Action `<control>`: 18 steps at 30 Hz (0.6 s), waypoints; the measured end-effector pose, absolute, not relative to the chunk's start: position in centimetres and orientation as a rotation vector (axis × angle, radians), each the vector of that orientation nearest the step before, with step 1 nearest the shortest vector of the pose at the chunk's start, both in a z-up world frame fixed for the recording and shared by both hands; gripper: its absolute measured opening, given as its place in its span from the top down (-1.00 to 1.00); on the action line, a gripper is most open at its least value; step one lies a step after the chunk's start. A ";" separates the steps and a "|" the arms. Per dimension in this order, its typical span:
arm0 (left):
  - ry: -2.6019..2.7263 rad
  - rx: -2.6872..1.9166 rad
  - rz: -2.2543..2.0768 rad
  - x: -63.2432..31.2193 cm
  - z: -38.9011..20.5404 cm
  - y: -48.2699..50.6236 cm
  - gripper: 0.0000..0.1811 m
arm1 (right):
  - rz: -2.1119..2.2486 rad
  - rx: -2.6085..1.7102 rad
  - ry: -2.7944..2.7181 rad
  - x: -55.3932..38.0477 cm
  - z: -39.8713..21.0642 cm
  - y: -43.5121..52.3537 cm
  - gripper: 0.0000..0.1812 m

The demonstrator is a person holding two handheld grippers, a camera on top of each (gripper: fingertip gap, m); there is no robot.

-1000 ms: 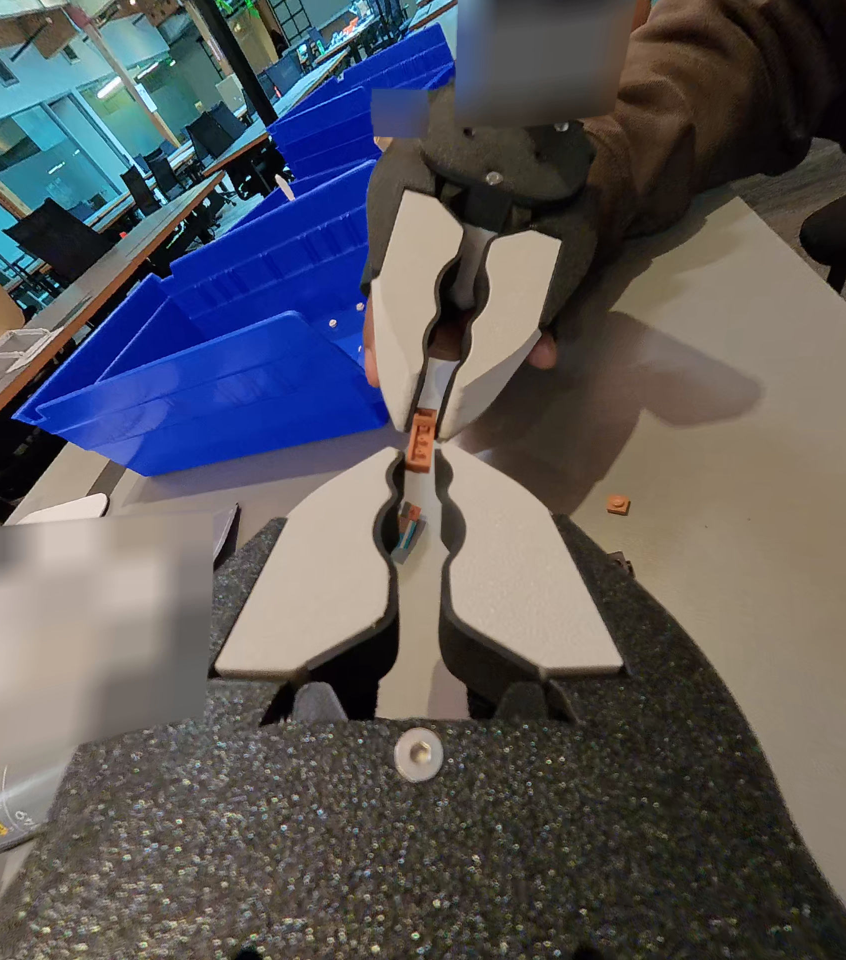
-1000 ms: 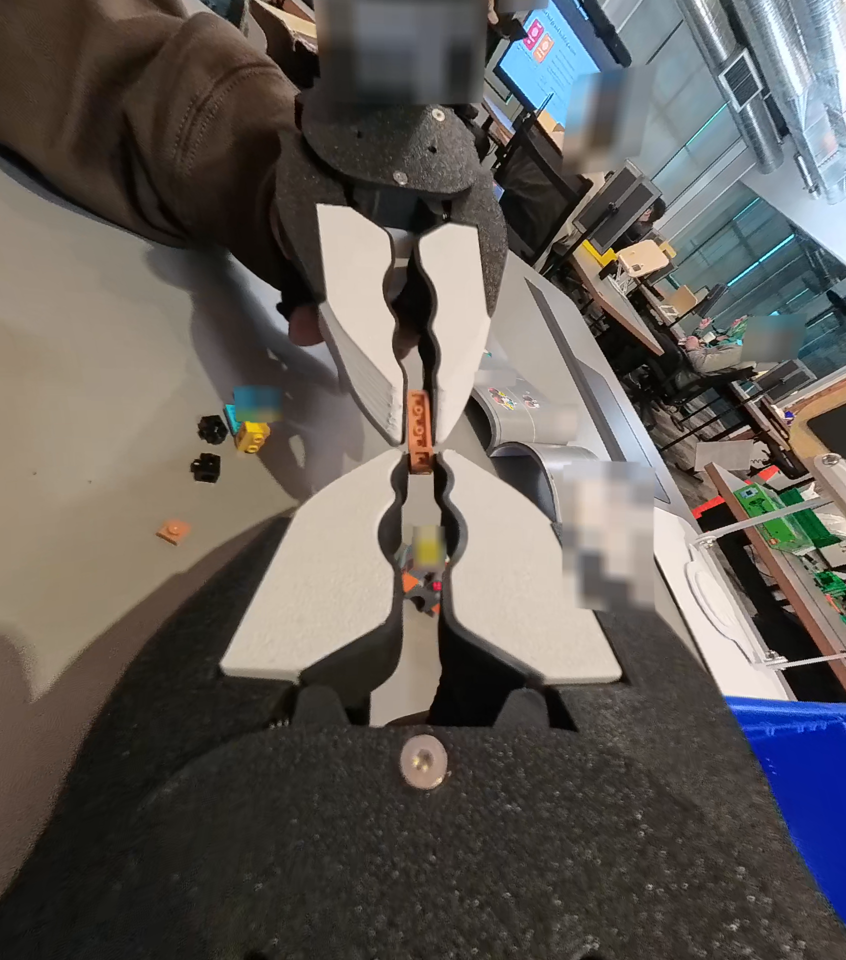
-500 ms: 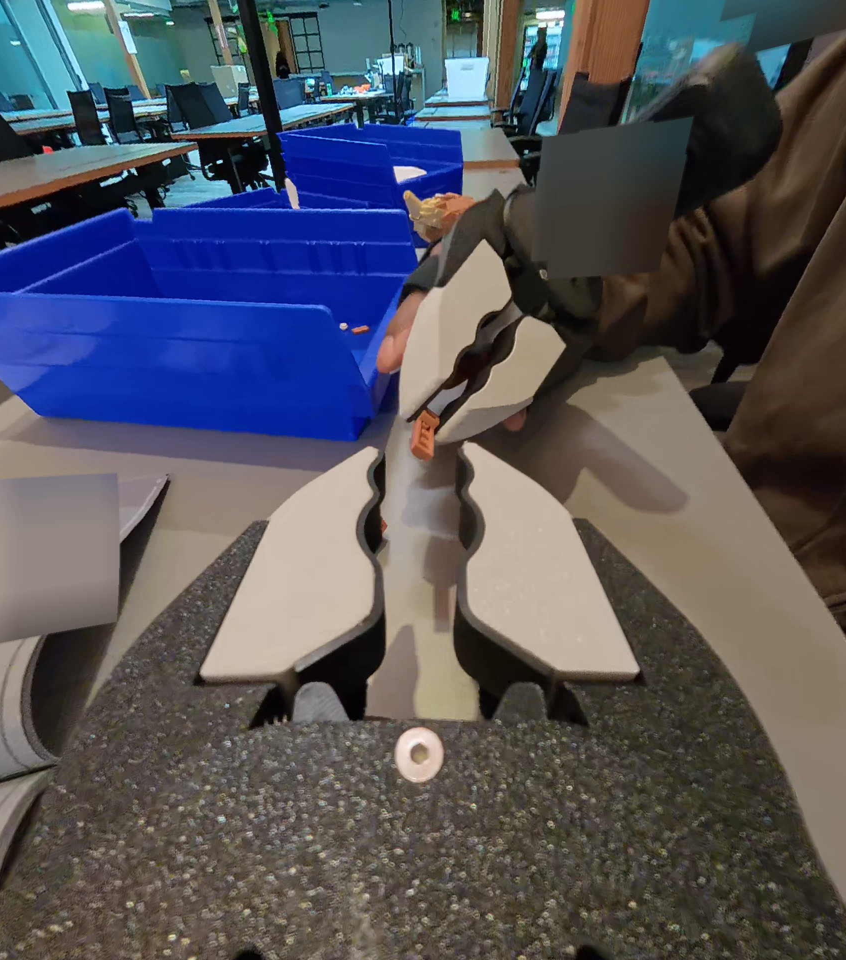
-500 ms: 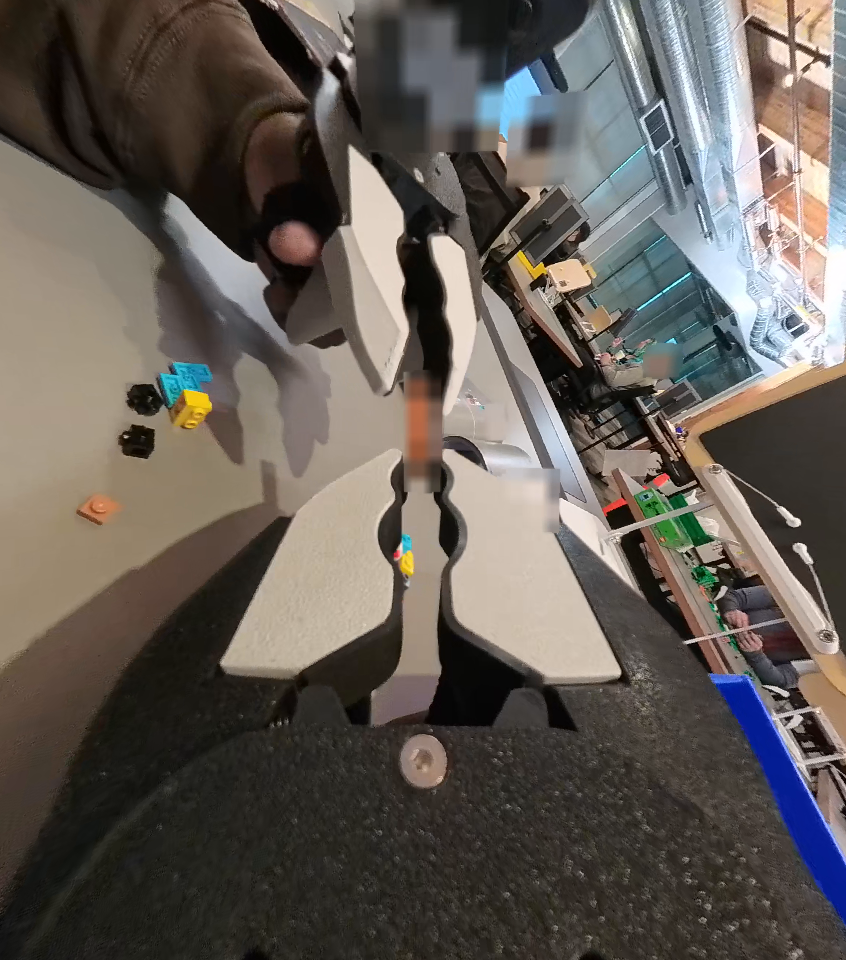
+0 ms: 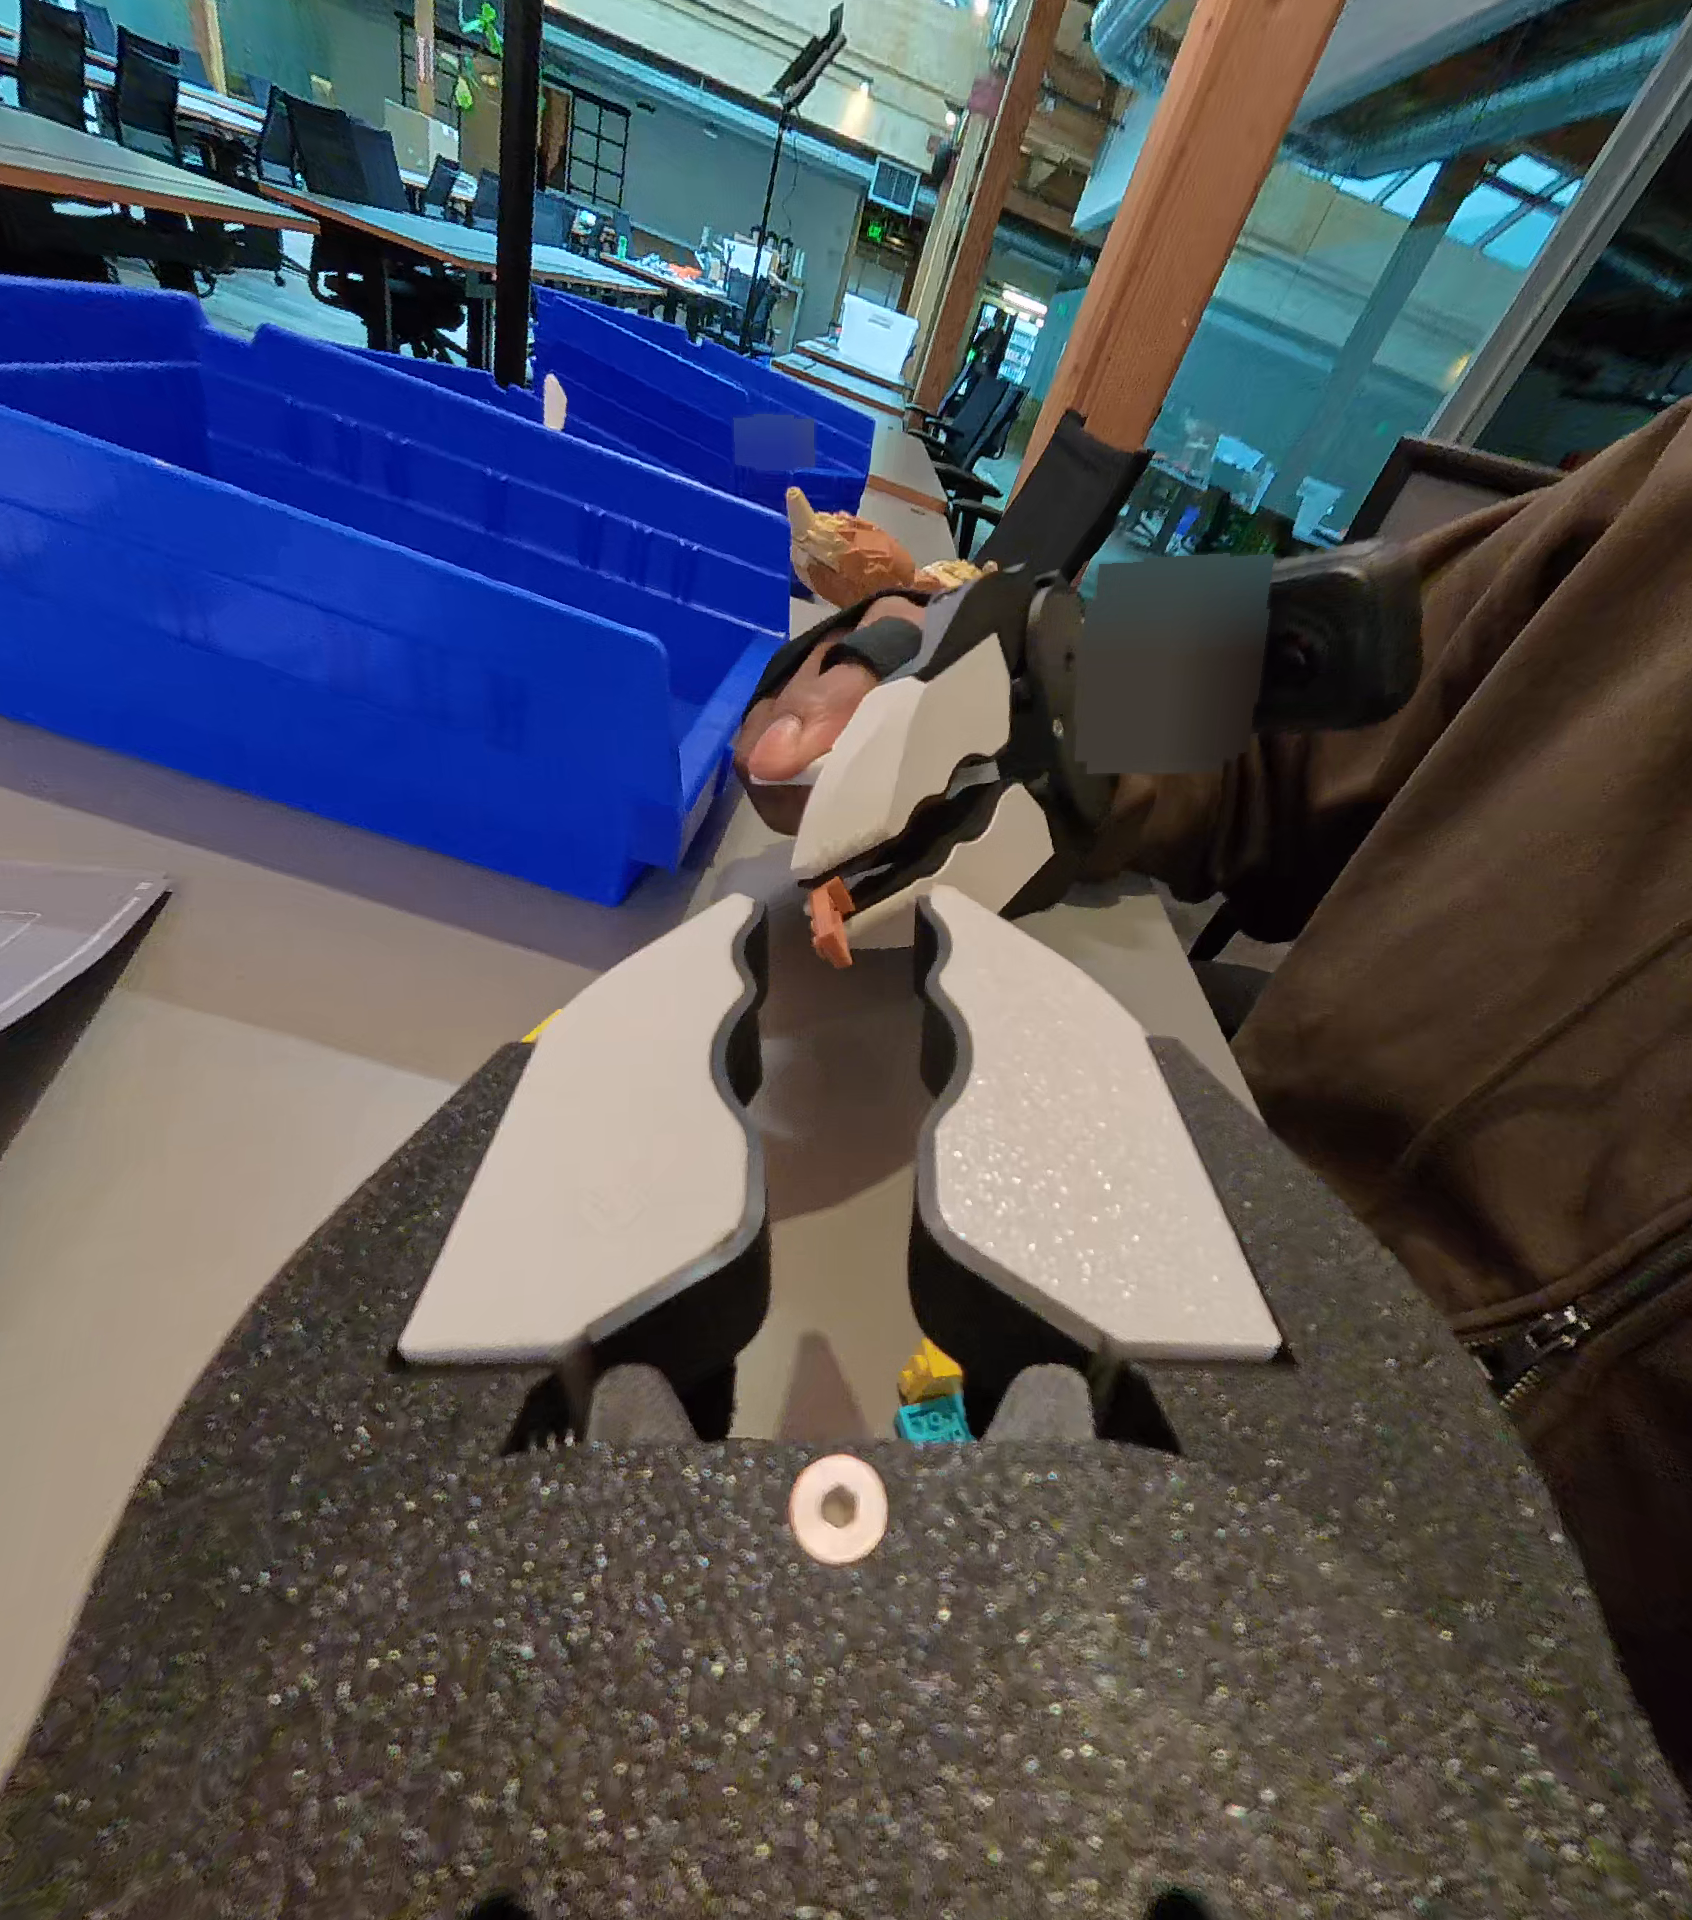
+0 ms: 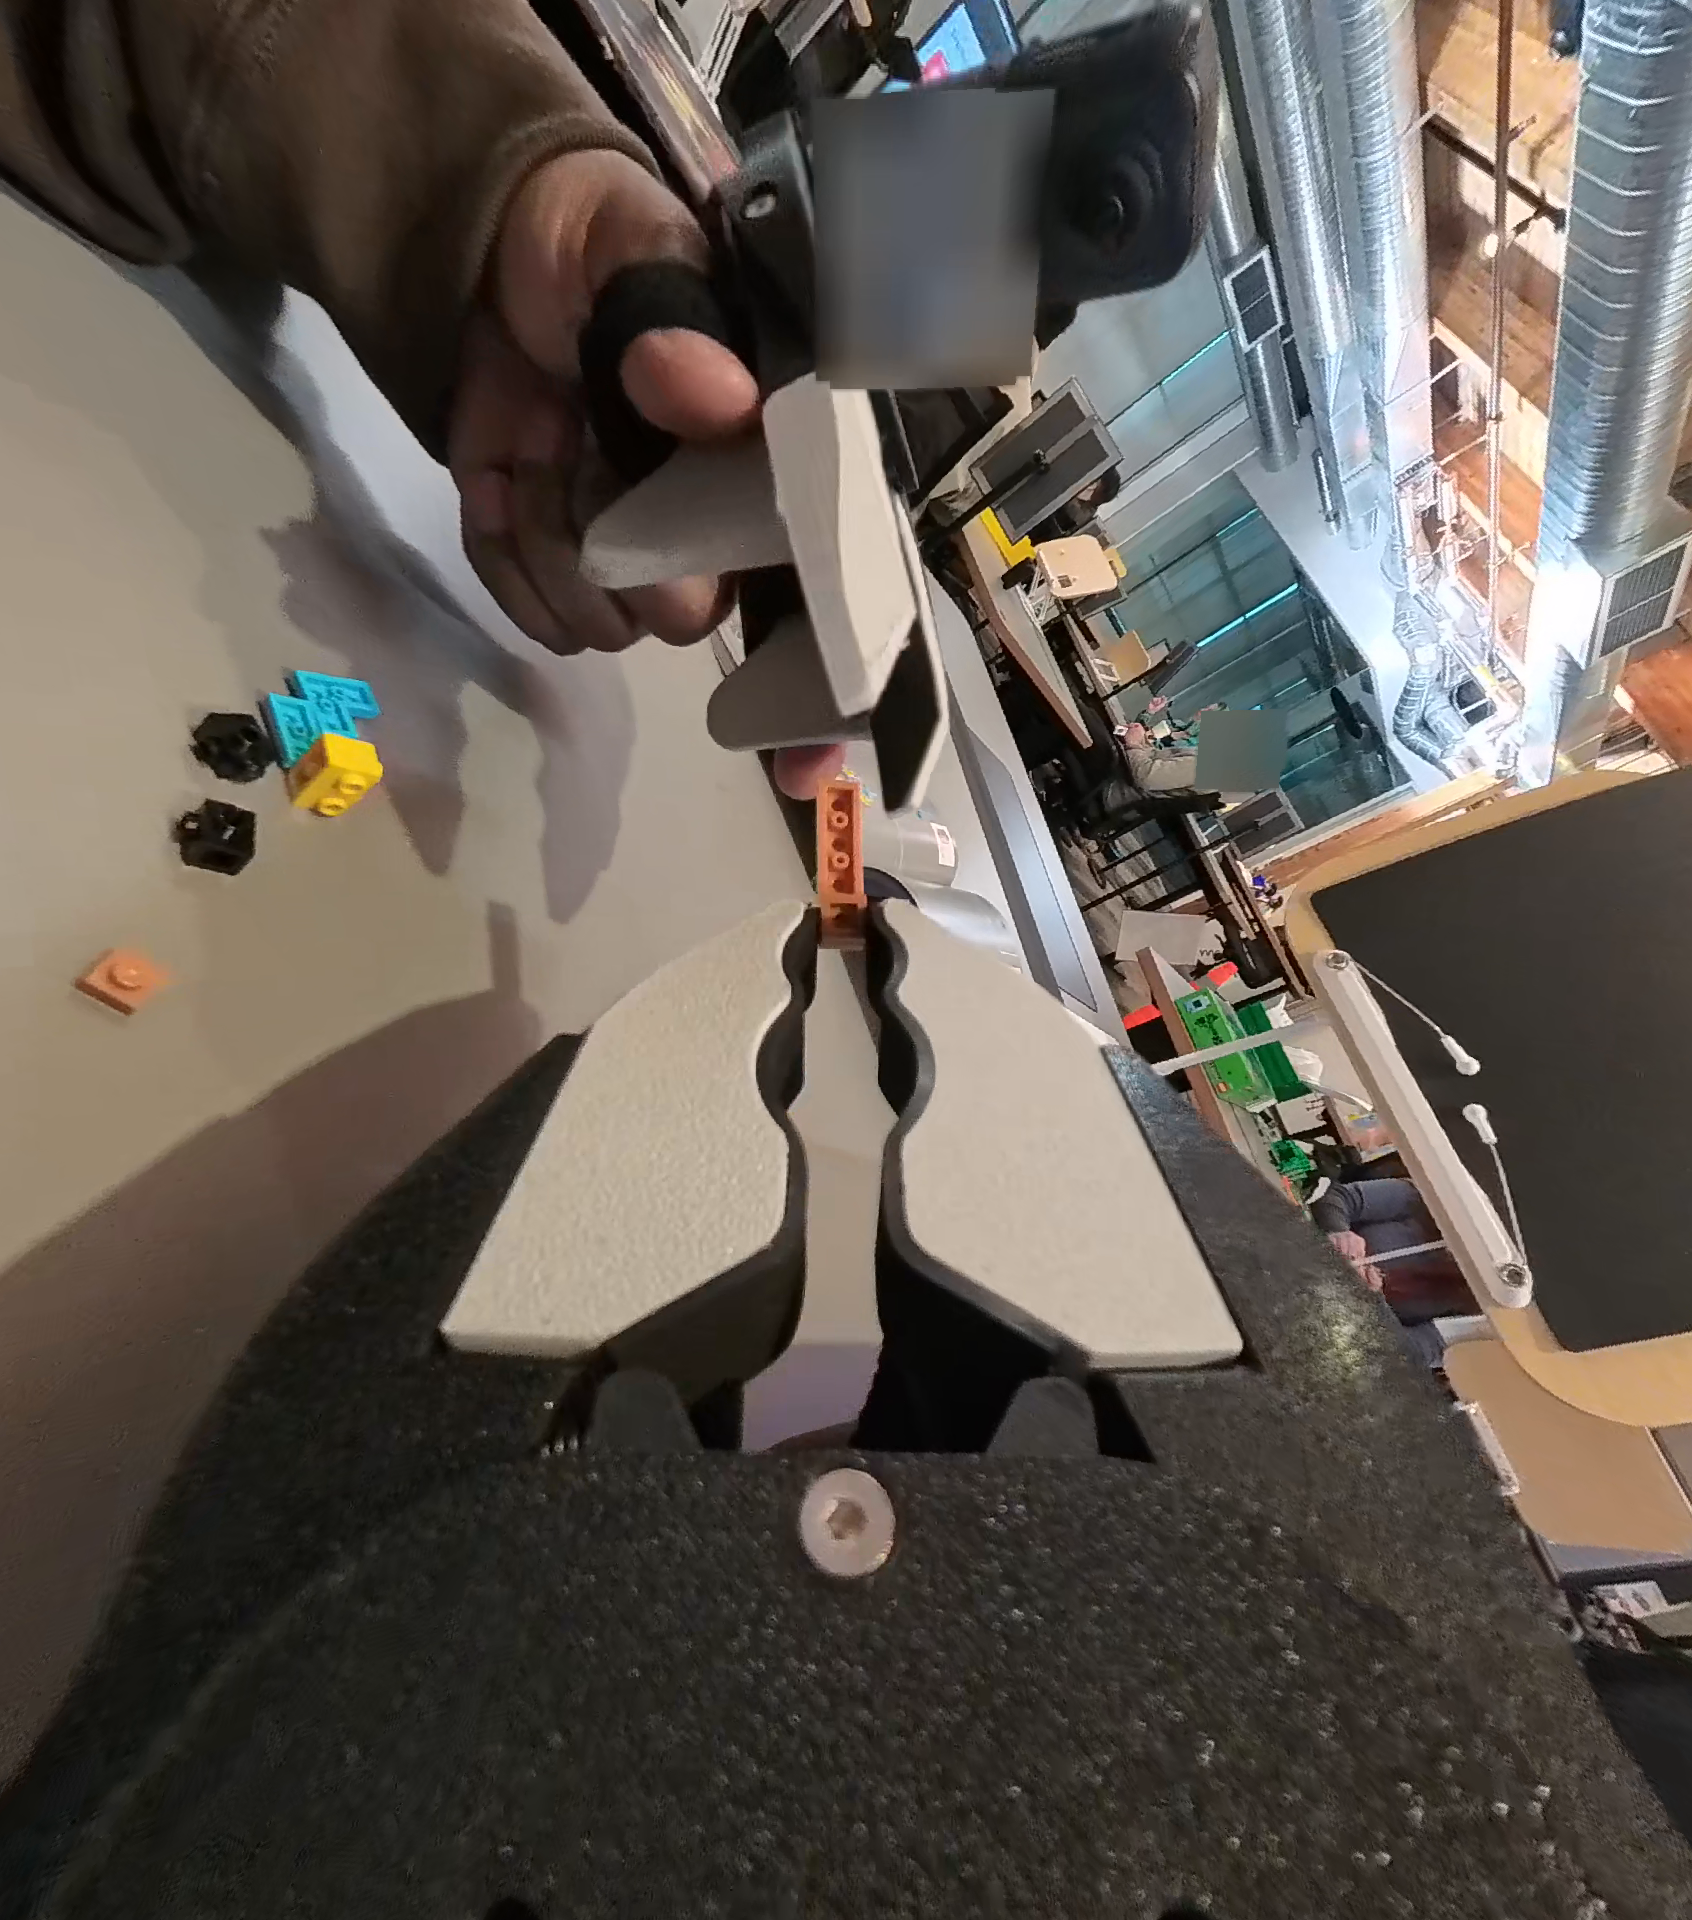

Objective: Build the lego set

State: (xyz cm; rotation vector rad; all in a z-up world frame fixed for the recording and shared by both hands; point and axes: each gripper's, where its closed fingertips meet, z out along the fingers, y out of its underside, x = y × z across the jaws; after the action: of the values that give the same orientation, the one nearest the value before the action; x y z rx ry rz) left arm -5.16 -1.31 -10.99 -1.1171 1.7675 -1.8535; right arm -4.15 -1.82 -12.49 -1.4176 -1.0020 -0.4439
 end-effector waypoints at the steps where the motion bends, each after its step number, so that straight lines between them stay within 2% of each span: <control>1: 1.761 -1.125 -1.868 -5.2 -10.9 -1.3 0.71 | -0.449 -1.414 -1.002 -4.1 -12.4 -1.8 0.91; 18: 1.699 -1.178 -1.974 -5.1 -10.3 -0.9 0.72 | -0.501 -1.392 -1.009 -3.8 -12.3 -1.8 0.91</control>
State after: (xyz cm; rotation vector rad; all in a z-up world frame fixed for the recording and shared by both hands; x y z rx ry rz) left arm -5.15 -0.89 -10.32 -1.1783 1.6986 -1.9739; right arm -3.81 -1.80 -12.28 -1.3923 -1.0092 -0.5005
